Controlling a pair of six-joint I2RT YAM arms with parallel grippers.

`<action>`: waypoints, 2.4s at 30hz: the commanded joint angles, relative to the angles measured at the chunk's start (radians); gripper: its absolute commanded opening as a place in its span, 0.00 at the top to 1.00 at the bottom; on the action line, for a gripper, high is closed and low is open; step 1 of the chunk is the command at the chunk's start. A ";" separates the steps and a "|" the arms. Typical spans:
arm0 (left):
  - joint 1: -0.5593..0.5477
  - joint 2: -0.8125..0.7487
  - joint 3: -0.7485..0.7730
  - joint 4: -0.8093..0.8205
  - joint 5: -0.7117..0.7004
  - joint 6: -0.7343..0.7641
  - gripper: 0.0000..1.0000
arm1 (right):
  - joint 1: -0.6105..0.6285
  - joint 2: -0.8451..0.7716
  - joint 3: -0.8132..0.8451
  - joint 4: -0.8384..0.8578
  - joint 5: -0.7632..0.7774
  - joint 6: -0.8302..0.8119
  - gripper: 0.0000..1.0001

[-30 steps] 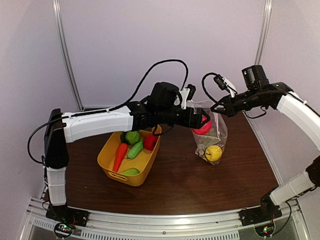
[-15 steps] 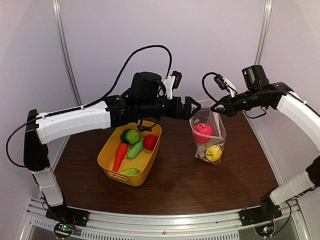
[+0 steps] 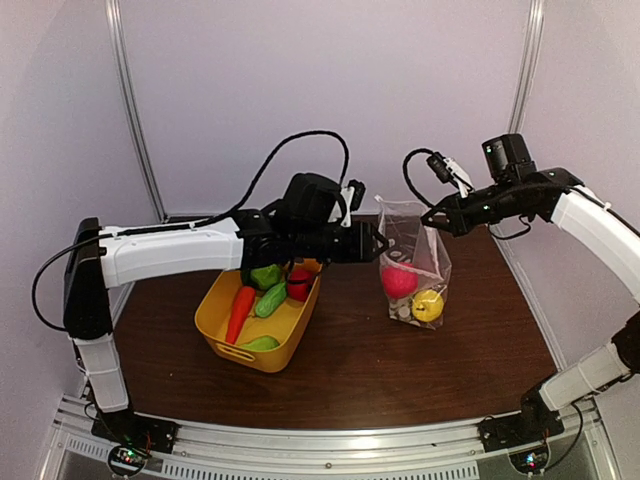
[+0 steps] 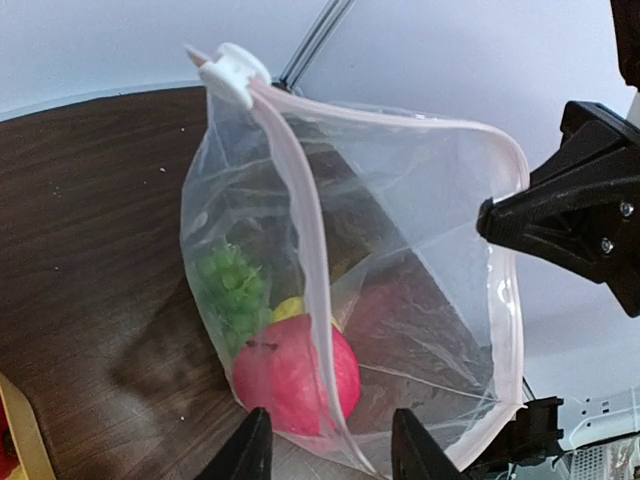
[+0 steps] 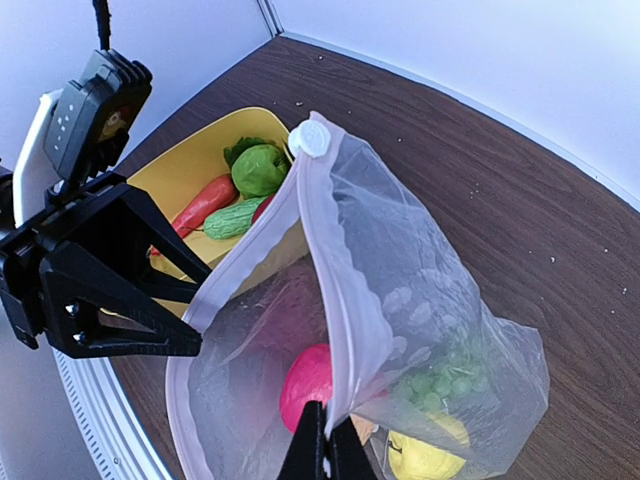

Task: Place the food in the zip-top bag and seal the zipper
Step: Adjust the zipper food storage bag at the center of the board.

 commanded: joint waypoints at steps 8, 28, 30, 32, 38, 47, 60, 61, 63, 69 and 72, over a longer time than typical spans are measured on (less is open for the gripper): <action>-0.001 0.055 0.202 -0.004 0.074 0.047 1.00 | 0.006 0.047 0.209 -0.128 0.164 -0.095 1.00; 0.047 -0.005 0.122 0.016 0.013 0.236 0.51 | -0.011 0.150 0.329 -0.174 0.327 -0.059 1.00; 0.046 -0.003 0.096 0.024 0.003 0.203 0.45 | -0.011 0.140 0.281 -0.147 0.316 -0.043 1.00; 0.046 0.006 0.049 0.067 0.011 0.112 0.44 | -0.010 0.128 0.233 -0.108 0.309 -0.021 1.00; 0.025 0.078 0.032 0.176 0.080 -0.091 0.43 | 0.002 0.138 0.160 -0.058 0.227 0.024 1.00; 0.015 0.156 0.094 0.075 0.047 -0.204 0.61 | 0.032 0.150 0.179 -0.059 0.210 0.031 1.00; 0.025 0.204 0.367 0.097 0.107 -0.046 1.00 | 0.031 0.220 0.484 -0.177 0.464 -0.097 1.00; 0.024 0.202 0.407 0.081 0.091 -0.012 1.00 | 0.031 0.225 0.505 -0.179 0.496 -0.113 1.00; 0.027 0.199 0.465 0.007 0.003 0.033 1.00 | 0.031 0.227 0.484 -0.194 0.537 -0.144 1.00; 0.060 0.193 0.391 0.009 0.040 0.014 1.00 | 0.015 0.215 0.409 -0.248 0.483 -0.136 1.00; 0.061 0.211 0.387 0.006 0.048 0.006 1.00 | 0.014 0.188 0.432 -0.216 0.540 -0.129 1.00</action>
